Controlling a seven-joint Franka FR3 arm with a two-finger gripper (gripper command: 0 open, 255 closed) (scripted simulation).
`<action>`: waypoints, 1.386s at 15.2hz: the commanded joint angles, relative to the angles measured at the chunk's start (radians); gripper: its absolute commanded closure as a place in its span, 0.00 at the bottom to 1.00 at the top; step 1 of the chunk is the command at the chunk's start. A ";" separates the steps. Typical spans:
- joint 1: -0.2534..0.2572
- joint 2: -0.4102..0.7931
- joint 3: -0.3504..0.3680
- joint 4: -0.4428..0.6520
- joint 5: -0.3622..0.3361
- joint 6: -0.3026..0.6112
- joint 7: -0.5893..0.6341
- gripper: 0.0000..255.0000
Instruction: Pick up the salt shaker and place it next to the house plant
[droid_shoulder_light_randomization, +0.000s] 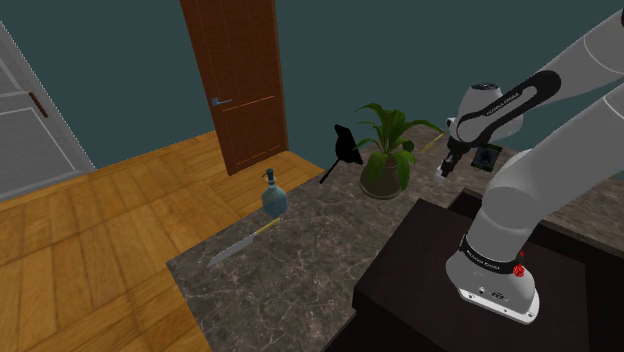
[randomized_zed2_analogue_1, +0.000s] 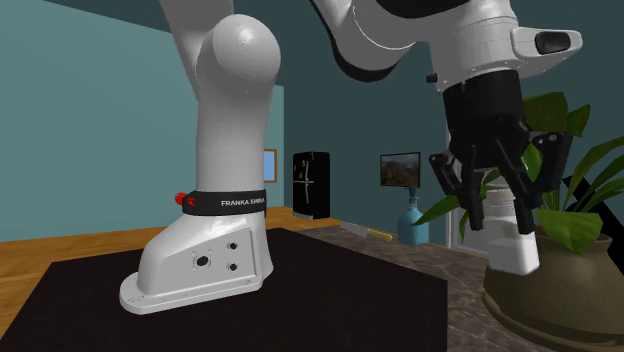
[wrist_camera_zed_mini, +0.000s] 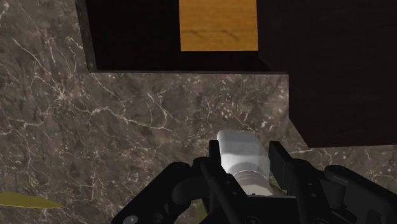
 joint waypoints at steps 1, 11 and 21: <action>0.025 0.046 -0.034 -0.006 0.003 0.054 -0.002 1.00; 0.541 0.352 -0.487 -0.037 0.368 0.365 -0.249 1.00; 1.702 0.169 -1.781 0.095 -0.346 0.469 0.327 1.00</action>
